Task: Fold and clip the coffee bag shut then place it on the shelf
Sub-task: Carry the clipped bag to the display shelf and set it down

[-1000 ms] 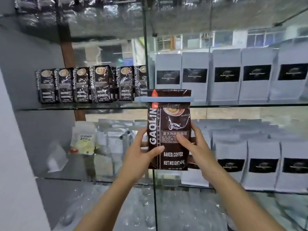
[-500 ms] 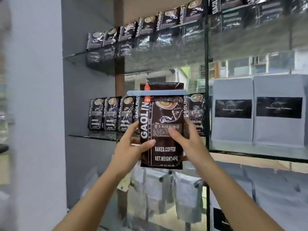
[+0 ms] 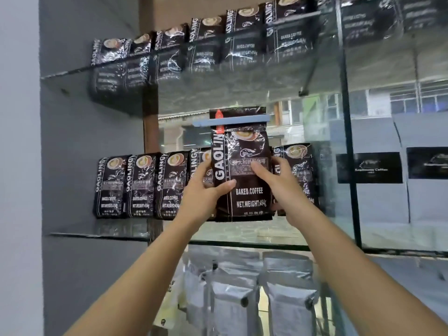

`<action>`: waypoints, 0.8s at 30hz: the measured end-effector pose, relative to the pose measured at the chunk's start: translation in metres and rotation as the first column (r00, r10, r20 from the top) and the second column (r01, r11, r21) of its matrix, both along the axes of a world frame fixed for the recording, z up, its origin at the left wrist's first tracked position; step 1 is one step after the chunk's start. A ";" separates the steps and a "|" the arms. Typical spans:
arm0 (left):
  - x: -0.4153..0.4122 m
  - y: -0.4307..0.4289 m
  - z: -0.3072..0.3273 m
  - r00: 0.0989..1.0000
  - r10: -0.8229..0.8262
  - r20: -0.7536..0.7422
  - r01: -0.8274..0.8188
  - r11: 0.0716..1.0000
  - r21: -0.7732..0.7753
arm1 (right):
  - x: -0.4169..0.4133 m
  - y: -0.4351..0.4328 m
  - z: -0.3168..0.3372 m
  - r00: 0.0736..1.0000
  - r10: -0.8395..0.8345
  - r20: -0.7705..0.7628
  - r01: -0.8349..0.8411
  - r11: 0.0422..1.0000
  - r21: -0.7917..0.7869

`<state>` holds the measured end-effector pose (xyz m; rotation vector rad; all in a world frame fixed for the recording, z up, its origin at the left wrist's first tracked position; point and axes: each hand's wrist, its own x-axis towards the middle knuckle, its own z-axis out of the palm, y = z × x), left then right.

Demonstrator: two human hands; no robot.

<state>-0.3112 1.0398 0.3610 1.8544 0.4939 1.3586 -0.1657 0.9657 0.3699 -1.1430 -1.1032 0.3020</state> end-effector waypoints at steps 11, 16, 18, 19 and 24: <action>0.038 0.084 -0.011 0.993 -0.066 -0.096 0.056 0.993 -0.101 | 0.019 0.073 -0.009 0.969 -0.239 -0.059 0.226 0.960 -0.168; 0.056 0.094 -0.008 0.994 -0.022 -0.108 0.021 1.000 -0.009 | 0.033 0.086 -0.006 0.954 -0.297 -0.043 0.284 0.939 -0.193; 0.063 0.097 -0.010 0.991 -0.051 -0.120 0.048 0.999 -0.024 | 0.039 0.086 -0.005 0.943 -0.333 -0.014 0.324 0.926 -0.191; 0.065 0.099 -0.011 0.989 -0.058 -0.138 0.054 0.998 -0.035 | 0.041 0.087 -0.006 0.937 -0.348 0.005 0.342 0.918 -0.202; 0.072 0.116 -0.010 0.978 -0.080 -0.194 0.070 0.996 -0.056 | 0.048 0.096 -0.011 0.938 -0.330 0.103 0.346 0.895 -0.282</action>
